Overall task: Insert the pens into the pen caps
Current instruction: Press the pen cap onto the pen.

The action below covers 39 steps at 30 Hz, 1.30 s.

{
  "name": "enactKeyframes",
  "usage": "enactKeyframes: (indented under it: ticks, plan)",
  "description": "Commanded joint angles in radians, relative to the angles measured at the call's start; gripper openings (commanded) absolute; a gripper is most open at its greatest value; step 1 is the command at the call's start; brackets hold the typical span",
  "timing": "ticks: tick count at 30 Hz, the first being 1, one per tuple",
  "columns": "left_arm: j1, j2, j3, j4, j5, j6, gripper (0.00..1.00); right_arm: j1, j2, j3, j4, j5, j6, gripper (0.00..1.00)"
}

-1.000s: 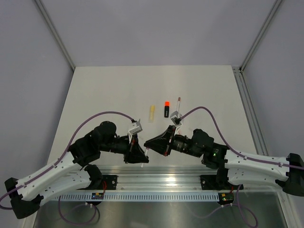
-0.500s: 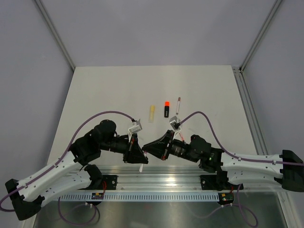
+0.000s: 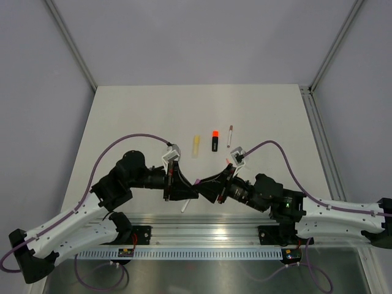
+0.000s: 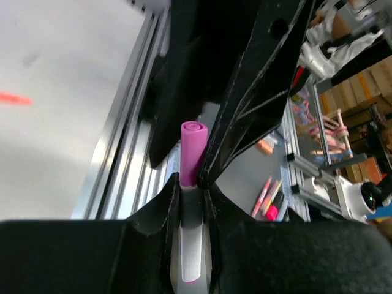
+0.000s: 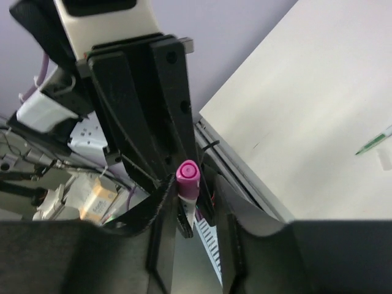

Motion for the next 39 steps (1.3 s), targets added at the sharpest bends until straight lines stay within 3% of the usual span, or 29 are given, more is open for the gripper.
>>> enactKeyframes:
  ticks: [1,5,8,12,16,21,30,39]
  plan:
    - [-0.003,0.009,0.012,0.458,-0.158,-0.052,0.00,0.018,0.004,0.082,-0.262,-0.013,-0.024,0.45]
    - [-0.047,0.004,-0.012,0.472,-0.172,-0.067,0.00,-0.097,-0.039,0.213,-0.214,-0.011,-0.078,0.58]
    - [-0.053,-0.023,-0.014,0.468,-0.180,-0.064,0.00,-0.108,-0.060,0.325,-0.312,-0.008,-0.150,0.64]
    - [-0.053,-0.061,-0.003,0.442,-0.209,-0.046,0.00,-0.108,-0.066,0.366,-0.357,-0.135,-0.201,0.70]
    - [-0.053,-0.063,0.043,0.405,-0.267,-0.028,0.00,-0.110,-0.062,0.318,-0.351,-0.264,-0.201,0.63]
    - [-0.053,-0.053,0.049,0.460,-0.311,-0.072,0.00,-0.110,-0.077,0.243,-0.297,-0.252,-0.201,0.49]
    - [-0.053,-0.027,0.006,0.560,-0.339,-0.141,0.00,-0.110,0.006,0.257,-0.249,-0.246,-0.259,0.52]
    - [-0.055,-0.018,-0.019,0.584,-0.328,-0.163,0.00,-0.110,0.003,0.238,-0.163,-0.149,-0.298,0.49]
